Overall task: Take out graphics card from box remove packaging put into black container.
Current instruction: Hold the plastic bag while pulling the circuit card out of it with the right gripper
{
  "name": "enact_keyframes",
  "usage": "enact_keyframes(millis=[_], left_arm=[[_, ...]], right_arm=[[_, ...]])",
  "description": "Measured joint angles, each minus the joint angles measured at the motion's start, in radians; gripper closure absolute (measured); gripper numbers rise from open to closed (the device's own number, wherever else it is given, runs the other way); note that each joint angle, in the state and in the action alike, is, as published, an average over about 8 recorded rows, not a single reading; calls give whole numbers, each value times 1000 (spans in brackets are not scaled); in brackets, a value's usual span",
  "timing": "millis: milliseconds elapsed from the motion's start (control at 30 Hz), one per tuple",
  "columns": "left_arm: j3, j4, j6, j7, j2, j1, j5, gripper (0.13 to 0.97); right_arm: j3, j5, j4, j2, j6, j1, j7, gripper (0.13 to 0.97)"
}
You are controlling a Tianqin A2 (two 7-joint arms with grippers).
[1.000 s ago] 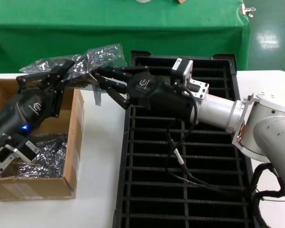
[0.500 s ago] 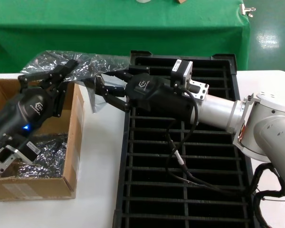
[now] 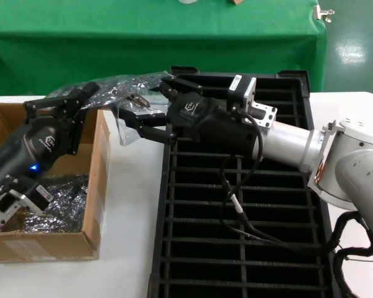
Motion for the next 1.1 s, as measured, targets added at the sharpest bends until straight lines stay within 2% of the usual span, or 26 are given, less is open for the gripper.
enact_keyframes(millis=[300, 600, 733, 867, 1100], left_arm=[[1, 6, 2, 9, 0, -1, 0, 959], [6, -1, 19, 8, -2, 8, -3, 959], [7, -2, 25, 9, -1, 10, -5, 959], [6, 9, 28, 23, 0, 5, -5, 959], [5, 44, 25, 49, 3, -13, -2, 959]], right_arm=[[8, -1, 0, 3, -3, 0, -1, 601], [13, -2, 0, 4, -4, -1, 1, 689], [14, -3, 0, 4, -5, -2, 1, 760], [15, -5, 0, 6, -6, -1, 1, 831], [14, -9, 0, 9, -3, 1, 2, 882]])
